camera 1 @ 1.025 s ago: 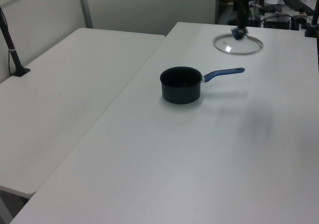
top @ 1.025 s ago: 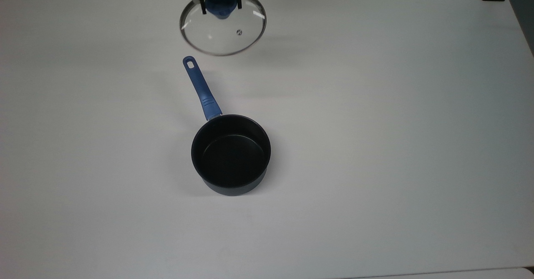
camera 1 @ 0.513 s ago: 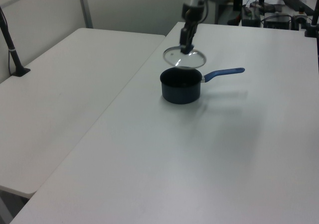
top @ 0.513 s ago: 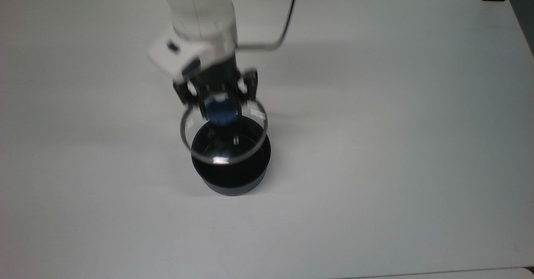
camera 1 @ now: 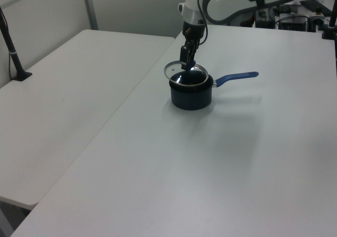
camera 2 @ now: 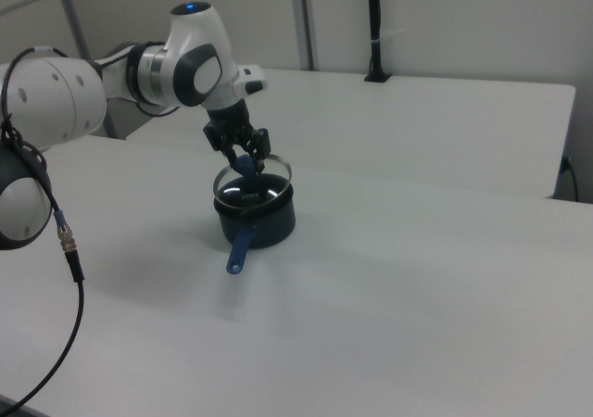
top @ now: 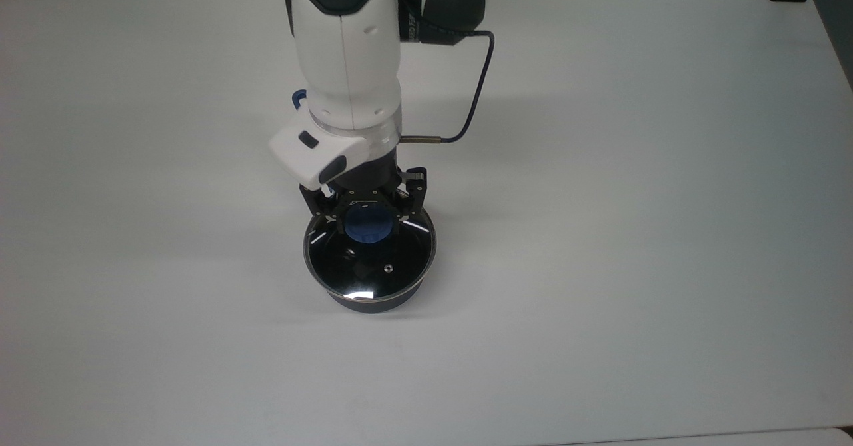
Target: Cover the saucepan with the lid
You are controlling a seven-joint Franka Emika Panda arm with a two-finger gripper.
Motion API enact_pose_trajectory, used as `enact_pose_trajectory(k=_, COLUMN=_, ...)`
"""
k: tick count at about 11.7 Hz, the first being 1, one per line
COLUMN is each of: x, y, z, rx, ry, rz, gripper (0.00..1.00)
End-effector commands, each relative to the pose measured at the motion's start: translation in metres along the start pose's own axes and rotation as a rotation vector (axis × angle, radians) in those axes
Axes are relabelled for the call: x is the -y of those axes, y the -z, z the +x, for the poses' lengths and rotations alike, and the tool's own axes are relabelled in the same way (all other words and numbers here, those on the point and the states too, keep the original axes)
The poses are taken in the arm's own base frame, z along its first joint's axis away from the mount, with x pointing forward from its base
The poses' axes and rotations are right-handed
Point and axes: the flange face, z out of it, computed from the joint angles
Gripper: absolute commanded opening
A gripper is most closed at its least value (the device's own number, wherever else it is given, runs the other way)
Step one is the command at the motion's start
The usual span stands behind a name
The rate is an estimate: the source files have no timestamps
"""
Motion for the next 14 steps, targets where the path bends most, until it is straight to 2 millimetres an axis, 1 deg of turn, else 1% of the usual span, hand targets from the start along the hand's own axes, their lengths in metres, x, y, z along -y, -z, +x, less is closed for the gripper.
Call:
enact_pose_trajectory(k=1, x=0.008, y=-0.019, z=-0.01, rx=0.037, ry=-0.001, rz=-0.029, gripper=0.34)
enact_pose_trajectory(k=2, x=0.01, y=-0.019, z=-0.011, rx=0.038, ry=0.002, rz=-0.029, gripper=0.35)
enact_pose_trajectory(k=3, x=0.014, y=-0.021, z=-0.012, rx=0.043, ry=0.009, rz=-0.03, gripper=0.44)
enact_pose_trajectory(k=4, x=0.014, y=-0.022, z=-0.013, rx=0.047, ry=0.008, rz=-0.03, gripper=0.66)
enact_pose_trajectory(k=5, x=0.014, y=-0.022, z=-0.013, rx=0.047, ry=0.009, rz=-0.031, gripper=1.0)
enact_pose_trajectory(k=6, x=0.01, y=-0.019, z=-0.013, rx=0.046, ry=0.004, rz=-0.032, gripper=1.0)
enact_pose_trajectory(k=7, x=0.008, y=-0.01, z=-0.013, rx=0.039, ry=-0.002, rz=-0.03, gripper=1.0)
enact_pose_trajectory(k=8, x=-0.004, y=0.018, z=-0.013, rx=0.009, ry=-0.019, rz=-0.028, gripper=1.0)
enact_pose_trajectory(k=9, x=-0.017, y=0.037, z=-0.024, rx=0.017, ry=-0.041, rz=-0.022, gripper=1.0)
enact_pose_trajectory(k=10, x=-0.027, y=0.067, z=-0.034, rx=0.019, ry=-0.056, rz=-0.02, gripper=1.0)
enact_pose_trajectory(k=12, x=-0.043, y=0.117, z=-0.07, rx=0.087, ry=-0.081, rz=-0.022, gripper=1.0)
enact_pose_trajectory(k=14, x=-0.055, y=0.16, z=-0.115, rx=0.162, ry=-0.118, rz=-0.022, gripper=1.0)
